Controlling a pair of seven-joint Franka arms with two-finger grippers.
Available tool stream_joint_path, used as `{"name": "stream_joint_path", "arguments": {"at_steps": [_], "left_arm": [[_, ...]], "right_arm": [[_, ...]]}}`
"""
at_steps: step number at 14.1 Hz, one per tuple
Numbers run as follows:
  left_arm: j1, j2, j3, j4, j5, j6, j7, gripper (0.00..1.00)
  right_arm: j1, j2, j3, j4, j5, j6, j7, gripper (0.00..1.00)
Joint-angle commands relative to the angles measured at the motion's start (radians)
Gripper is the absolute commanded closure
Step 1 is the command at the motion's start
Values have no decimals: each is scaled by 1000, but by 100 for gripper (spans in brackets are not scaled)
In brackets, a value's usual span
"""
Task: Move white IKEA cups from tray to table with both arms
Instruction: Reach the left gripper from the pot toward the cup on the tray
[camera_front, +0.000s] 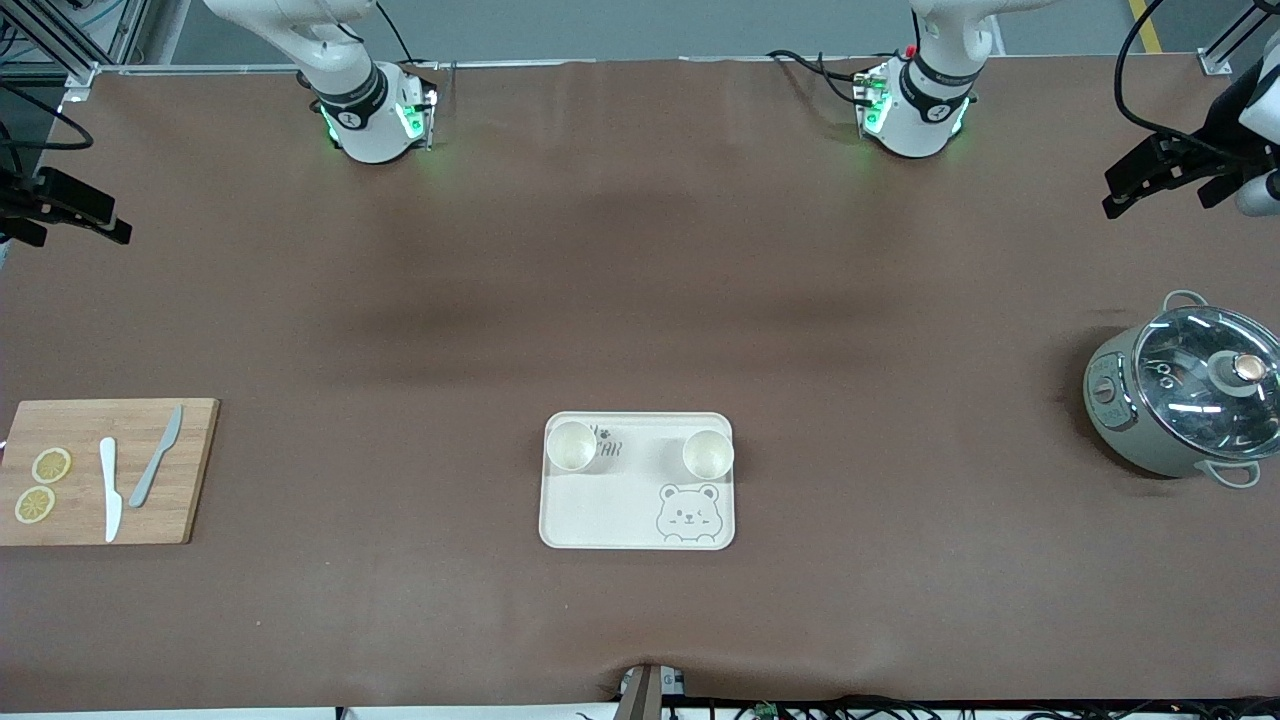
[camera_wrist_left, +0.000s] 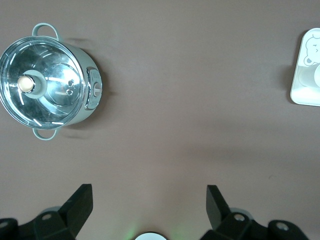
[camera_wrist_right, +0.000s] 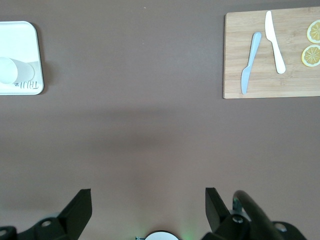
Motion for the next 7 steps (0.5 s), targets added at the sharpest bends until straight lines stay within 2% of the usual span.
{"name": "stream_joint_path", "arguments": {"at_steps": [1, 5, 7], "left_arm": [[9, 21, -2, 25, -8, -19, 22, 0], [3, 56, -5, 41, -2, -17, 13, 0], [6, 100, -6, 87, 14, -25, 13, 0]], "right_arm": [[-22, 1, 9, 8, 22, -11, -7, 0], [-22, 3, 9, 8, 22, -11, -7, 0], [-22, 4, 9, 8, 22, -11, -7, 0]]}}
